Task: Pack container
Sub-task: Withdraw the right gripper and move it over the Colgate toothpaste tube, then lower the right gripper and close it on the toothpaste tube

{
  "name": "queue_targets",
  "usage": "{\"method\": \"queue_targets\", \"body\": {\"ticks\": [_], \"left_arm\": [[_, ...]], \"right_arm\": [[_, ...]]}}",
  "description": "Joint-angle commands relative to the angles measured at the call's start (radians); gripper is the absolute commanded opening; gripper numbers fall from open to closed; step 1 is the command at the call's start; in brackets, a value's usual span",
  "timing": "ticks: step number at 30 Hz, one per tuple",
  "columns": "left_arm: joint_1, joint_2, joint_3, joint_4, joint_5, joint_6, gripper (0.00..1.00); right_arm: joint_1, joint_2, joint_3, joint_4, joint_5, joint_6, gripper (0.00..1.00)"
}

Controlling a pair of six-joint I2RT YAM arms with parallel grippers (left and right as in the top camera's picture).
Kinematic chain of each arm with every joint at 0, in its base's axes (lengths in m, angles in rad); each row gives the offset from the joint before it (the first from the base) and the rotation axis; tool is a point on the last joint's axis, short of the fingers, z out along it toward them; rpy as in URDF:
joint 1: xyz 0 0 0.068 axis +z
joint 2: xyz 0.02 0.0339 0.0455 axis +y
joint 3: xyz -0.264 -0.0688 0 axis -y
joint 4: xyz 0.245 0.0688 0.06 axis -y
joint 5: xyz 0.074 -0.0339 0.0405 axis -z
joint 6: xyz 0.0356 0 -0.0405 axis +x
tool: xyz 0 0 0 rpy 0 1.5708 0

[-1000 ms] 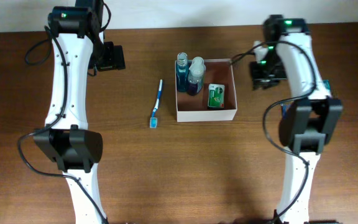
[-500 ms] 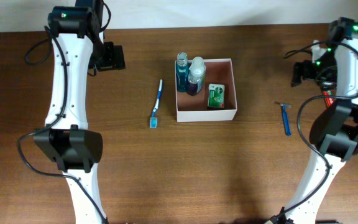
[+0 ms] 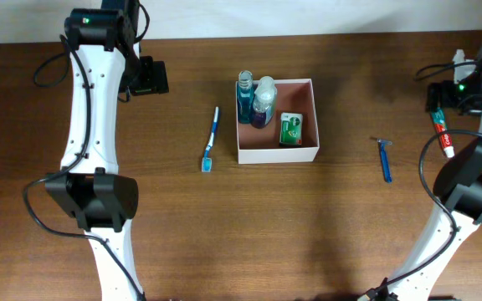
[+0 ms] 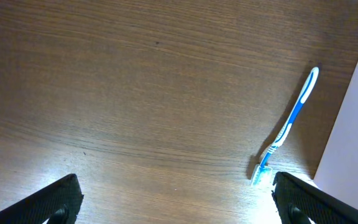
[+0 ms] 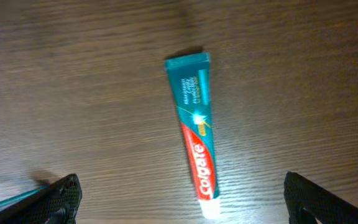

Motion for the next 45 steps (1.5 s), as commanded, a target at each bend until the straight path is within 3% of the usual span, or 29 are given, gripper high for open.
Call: {"method": "queue_targets", "body": {"ticks": [1,11,23,28,40,43,45], "left_arm": [[0.003,-0.008,-0.004,0.002,0.007,-0.009,0.99],[0.003,-0.008,-0.004,0.002,0.007,-0.009,0.99],[0.003,-0.008,-0.004,0.002,0.007,-0.010,0.99],[0.003,-0.008,-0.004,0.002,0.007,-0.009,0.99],[0.003,-0.008,-0.004,0.002,0.007,-0.009,0.99],[0.003,-0.008,-0.004,0.002,0.007,-0.009,0.99],[0.003,-0.008,-0.004,0.002,0.007,-0.009,0.99]], "right_arm": [[-0.021,-0.003,-0.042,0.028,0.008,-0.059,0.99],[-0.029,-0.002,-0.171,0.114,0.009,-0.164,0.99],[-0.050,0.000,-0.288,0.203,0.027,-0.168,0.97],[-0.049,0.026,-0.288,0.199,-0.001,-0.166,0.89],[-0.048,0.046,-0.288,0.203,-0.007,-0.167,0.84],[-0.048,0.046,-0.288,0.202,-0.007,-0.163,0.77],[-0.048,0.046,-0.288,0.200,-0.008,-0.163,0.67]]}}
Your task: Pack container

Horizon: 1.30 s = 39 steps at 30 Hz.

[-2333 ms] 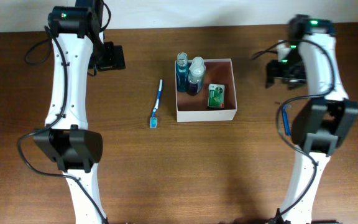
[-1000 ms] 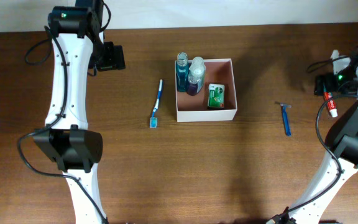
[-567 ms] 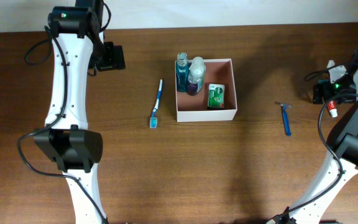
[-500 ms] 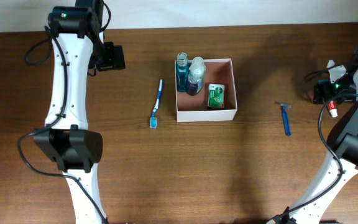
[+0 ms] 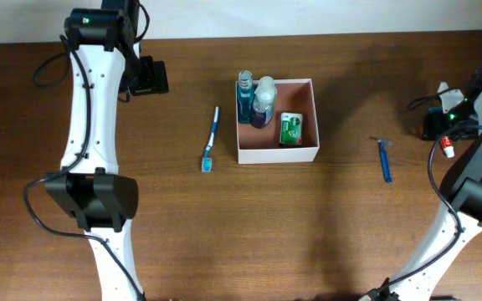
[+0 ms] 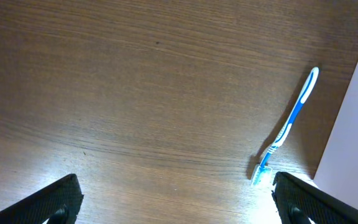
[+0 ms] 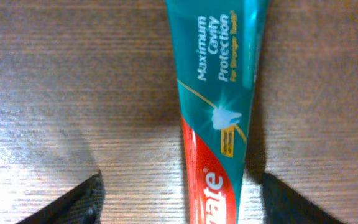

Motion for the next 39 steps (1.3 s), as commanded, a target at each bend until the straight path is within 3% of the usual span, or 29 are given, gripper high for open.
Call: {"method": "queue_targets", "body": {"ticks": [1,4,7,12,14,18,20,29,39], "left_arm": [[0.003,-0.008,-0.004,0.002,0.007,-0.009,0.99],[0.003,-0.008,-0.004,0.002,0.007,-0.009,0.99],[0.003,-0.008,-0.004,0.002,0.007,-0.009,0.99],[0.003,-0.008,-0.004,0.002,0.007,-0.009,1.00],[0.003,-0.008,-0.004,0.002,0.007,-0.009,0.99],[0.003,-0.008,-0.004,0.002,0.007,-0.009,1.00],[0.003,-0.008,-0.004,0.002,0.007,-0.009,0.99],[0.003,-0.008,-0.004,0.002,0.007,-0.009,0.99],[0.003,-0.008,-0.004,0.002,0.007,-0.009,0.99]], "right_arm": [[-0.006,0.029,-0.004,0.000,-0.003,0.006,0.61],[-0.006,0.029,-0.003,0.003,-0.006,0.041,0.43],[-0.006,0.029,-0.003,0.004,-0.046,0.068,0.35],[-0.003,0.028,0.005,-0.014,-0.067,0.111,0.31],[-0.002,0.028,0.020,-0.036,-0.068,0.113,0.21],[0.002,0.028,0.069,-0.077,-0.070,0.142,0.15],[0.005,0.028,0.093,-0.088,-0.071,0.180,0.04],[0.040,0.027,0.200,-0.199,-0.205,0.218,0.12],[0.154,0.023,0.521,-0.561,-0.488,0.217,0.14]]}}
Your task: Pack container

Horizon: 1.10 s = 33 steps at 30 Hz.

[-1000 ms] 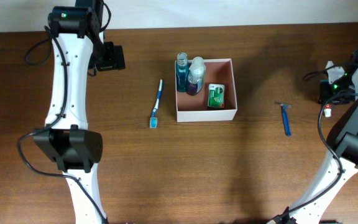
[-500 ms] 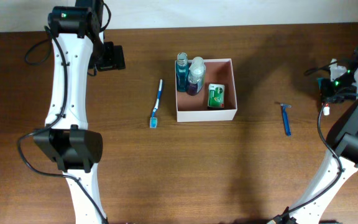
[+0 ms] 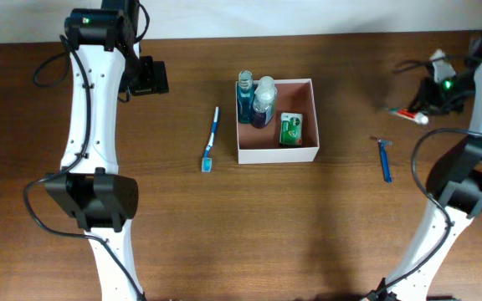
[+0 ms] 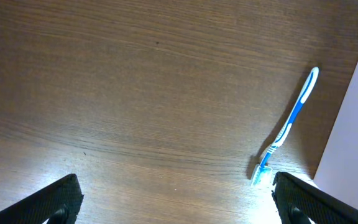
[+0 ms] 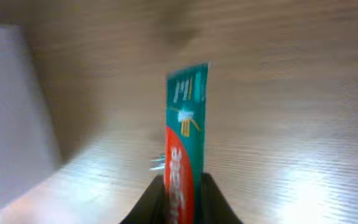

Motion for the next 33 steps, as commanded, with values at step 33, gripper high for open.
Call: {"method": "queue_targets", "body": {"ticks": [33], "left_arm": [[0.003,-0.008,-0.004,0.002,0.007,-0.009,0.99]], "right_arm": [[0.296,-0.014,-0.126,-0.085,0.119,0.266,0.33]]}}
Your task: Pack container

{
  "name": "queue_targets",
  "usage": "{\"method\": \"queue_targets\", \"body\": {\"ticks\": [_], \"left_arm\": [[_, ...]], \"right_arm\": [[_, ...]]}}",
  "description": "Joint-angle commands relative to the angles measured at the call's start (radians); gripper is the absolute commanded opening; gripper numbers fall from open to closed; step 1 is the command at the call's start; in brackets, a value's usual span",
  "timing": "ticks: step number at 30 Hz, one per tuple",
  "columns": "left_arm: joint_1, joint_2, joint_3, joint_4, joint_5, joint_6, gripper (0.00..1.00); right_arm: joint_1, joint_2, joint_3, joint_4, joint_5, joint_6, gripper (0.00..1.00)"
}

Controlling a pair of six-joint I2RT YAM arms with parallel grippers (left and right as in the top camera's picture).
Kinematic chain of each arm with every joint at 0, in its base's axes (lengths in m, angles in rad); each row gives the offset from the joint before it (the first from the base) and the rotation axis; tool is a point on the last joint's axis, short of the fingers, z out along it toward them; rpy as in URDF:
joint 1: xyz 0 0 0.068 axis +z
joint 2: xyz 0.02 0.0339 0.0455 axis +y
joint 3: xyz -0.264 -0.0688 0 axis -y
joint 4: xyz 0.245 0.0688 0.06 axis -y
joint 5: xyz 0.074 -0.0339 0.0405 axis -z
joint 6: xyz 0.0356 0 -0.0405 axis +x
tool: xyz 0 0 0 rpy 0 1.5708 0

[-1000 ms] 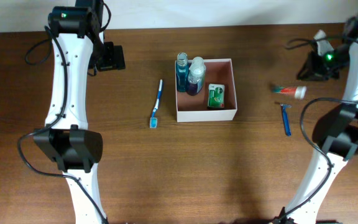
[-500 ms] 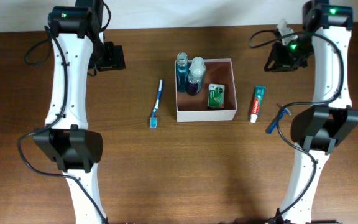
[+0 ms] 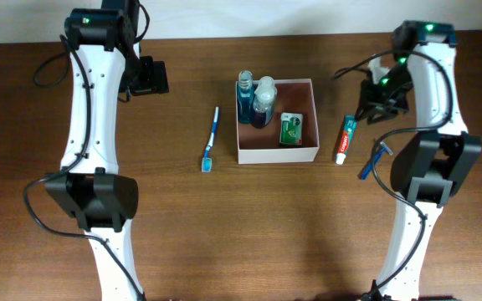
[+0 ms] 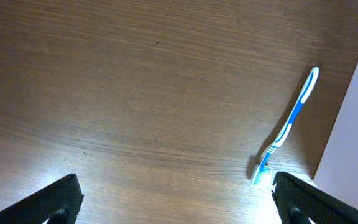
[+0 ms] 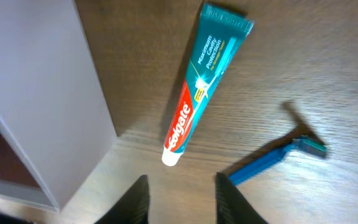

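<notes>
The white box (image 3: 299,152) stands mid-table and holds two bottles (image 3: 254,100) and a green pack (image 3: 290,129). A Colgate toothpaste tube (image 5: 207,81) lies flat on the wood just right of the box wall (image 5: 42,93), cap toward my right gripper (image 5: 182,200), which hangs open and empty above it. A blue razor (image 5: 272,158) lies tilted beside the tube. The blue toothbrush (image 4: 289,127) lies left of the box. My left gripper (image 4: 176,205) is open over bare wood, far from the toothbrush.
In the overhead view the toothpaste (image 3: 345,138) and razor (image 3: 373,160) lie close together right of the box. The brown wooden table (image 3: 224,234) spreads wide in front. The arms' bases stand at the front left and front right.
My right gripper was shut on the toothpaste, held off the table at the far right. Now the tube lies beside the box's right wall and the gripper is open. The razor has turned slantwise.
The toothpaste lay at the table's far right edge with my right gripper open above it. The gripper then sat low around the tube, later held it lifted, and now the tube rests next to the box. The left arm stayed still throughout.
</notes>
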Motion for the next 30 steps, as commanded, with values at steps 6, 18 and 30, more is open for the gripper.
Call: {"method": "queue_targets", "body": {"ticks": [6,18,30], "left_arm": [[0.003,-0.008,-0.004,0.002,0.007,-0.009,0.99],[0.003,-0.008,-0.004,0.002,0.007,-0.009,0.99],[0.003,-0.008,-0.004,0.002,0.007,-0.009,0.99]], "right_arm": [[0.034,-0.013,-0.098,0.065,0.009,0.090,0.99],[0.035,-0.012,-0.117,0.191,0.016,0.249,0.99],[0.060,-0.012,-0.312,0.295,0.218,0.487,0.97]]}}
